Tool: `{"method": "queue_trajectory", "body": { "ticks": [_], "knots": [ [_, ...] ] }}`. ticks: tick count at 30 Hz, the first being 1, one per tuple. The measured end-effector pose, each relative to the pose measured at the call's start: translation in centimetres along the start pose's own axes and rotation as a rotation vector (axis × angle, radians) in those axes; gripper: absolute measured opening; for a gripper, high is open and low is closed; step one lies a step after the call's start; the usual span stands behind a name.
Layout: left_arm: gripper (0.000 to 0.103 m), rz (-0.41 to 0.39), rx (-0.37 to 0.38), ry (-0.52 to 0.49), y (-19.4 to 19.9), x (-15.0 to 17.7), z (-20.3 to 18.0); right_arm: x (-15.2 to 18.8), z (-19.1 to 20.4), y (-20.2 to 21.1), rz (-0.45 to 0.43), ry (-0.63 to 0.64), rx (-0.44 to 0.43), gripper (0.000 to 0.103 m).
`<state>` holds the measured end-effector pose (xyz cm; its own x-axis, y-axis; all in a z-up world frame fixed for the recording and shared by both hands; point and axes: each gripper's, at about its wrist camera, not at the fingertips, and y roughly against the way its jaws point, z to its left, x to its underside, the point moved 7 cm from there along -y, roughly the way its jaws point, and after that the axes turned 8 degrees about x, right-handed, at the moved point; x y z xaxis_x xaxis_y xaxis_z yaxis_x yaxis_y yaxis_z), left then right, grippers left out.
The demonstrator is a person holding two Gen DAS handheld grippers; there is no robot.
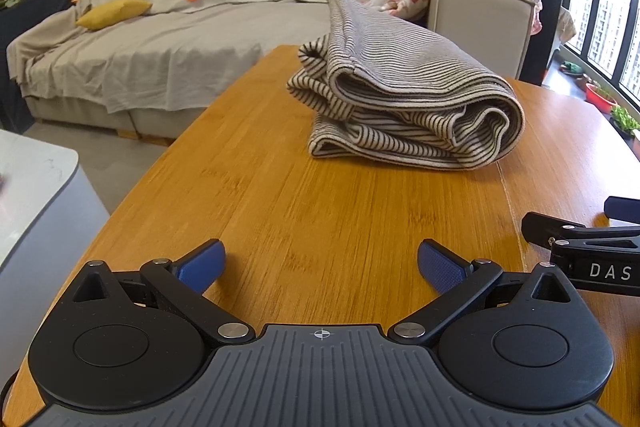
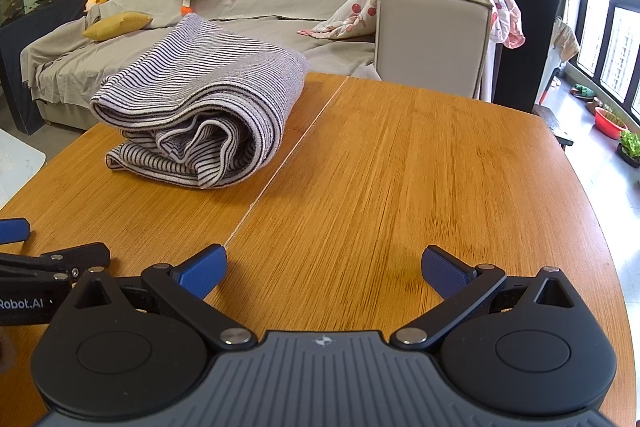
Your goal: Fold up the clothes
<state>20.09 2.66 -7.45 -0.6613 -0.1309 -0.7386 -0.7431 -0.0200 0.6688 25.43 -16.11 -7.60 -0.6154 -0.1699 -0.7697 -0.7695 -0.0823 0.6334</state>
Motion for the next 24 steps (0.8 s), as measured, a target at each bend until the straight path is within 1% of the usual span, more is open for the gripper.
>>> {"method": "queue_trajectory", "body": {
  "ticks": [21,23,24],
  "knots": [
    [0.103,-0.006,-0.002,0.006,0.11,0.03,0.24,0.09,0.14,0.19,0.0,0.001,-0.002,0.103],
    [0.103,-0.009,0.01,0.009,0.23,0.01,0.34,0.09,0.14,0.19,0.0,0.001,-0.002,0.103],
    [0.103,-0.019,0.038,0.017,0.42,-0.03,0.46,0.09,0.14,0.18,0.0,0.001,-0.002,0.103]
  ]
}}
